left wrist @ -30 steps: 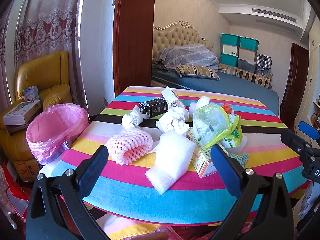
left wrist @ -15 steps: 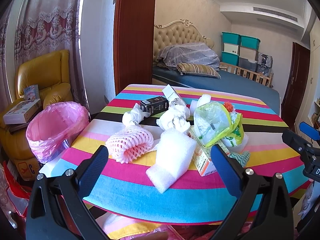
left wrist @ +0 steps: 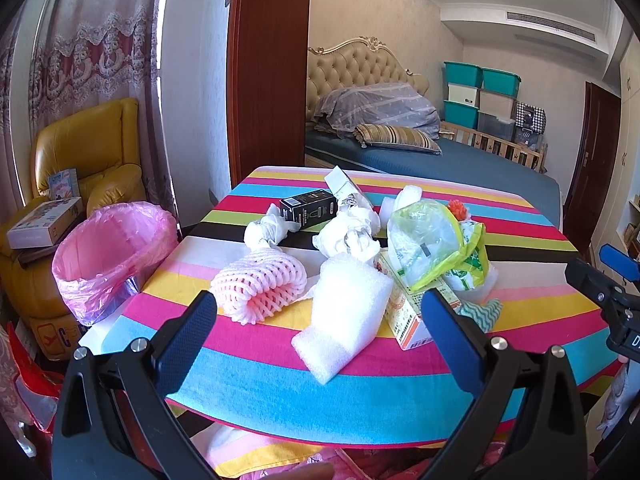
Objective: Collect trash
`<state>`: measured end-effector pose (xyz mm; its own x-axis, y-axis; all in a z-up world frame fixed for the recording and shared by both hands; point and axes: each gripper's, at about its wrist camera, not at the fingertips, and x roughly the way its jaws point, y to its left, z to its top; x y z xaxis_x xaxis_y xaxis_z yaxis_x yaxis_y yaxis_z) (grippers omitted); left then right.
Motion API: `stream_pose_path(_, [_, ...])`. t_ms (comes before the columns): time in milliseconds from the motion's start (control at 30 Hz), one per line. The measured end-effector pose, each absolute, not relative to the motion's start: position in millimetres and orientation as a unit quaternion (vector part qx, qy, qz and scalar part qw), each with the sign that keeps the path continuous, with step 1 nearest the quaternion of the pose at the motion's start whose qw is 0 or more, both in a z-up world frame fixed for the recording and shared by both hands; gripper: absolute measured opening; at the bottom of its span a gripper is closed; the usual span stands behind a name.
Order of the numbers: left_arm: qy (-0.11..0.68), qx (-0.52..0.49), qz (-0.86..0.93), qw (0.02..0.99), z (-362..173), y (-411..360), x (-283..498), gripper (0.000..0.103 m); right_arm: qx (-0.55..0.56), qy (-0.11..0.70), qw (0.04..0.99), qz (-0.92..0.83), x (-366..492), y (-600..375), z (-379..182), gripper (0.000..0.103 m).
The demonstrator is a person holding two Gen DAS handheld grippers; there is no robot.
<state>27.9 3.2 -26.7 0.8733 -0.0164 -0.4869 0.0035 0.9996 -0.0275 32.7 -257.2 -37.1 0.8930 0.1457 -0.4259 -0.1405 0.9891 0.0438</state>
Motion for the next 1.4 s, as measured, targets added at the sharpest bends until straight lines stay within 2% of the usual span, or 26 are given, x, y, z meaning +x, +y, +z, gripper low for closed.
stream_pose_path(700, [0.253,-0.002,0.013,0.967,-25.6,-0.3,27.4,0.099,0.009,0.222,0.972,0.073,32.7,-260.7,-40.4,0.097])
stream_pose_path(1067, [0.318,-0.032,-0.002,0.948,-38.7,8.3,36.5,0.099,0.011,0.228,0.969,0.097,47.6,-256.9,-46.1,0.097])
stream_pose_path(1200, [0.316,-0.061,-0.002,0.947,-41.4,29.2,38.2,0.099,0.022,0.224,0.966,0.129,59.5,-245.4,-39.4,0.096])
stream_pose_path(1400, [0.272,-0.083,0.045,0.958,-47.5,88.8,36.2,0.099,0.008,0.235,0.956,0.174,89.6,-209.3,-34.4,0.096])
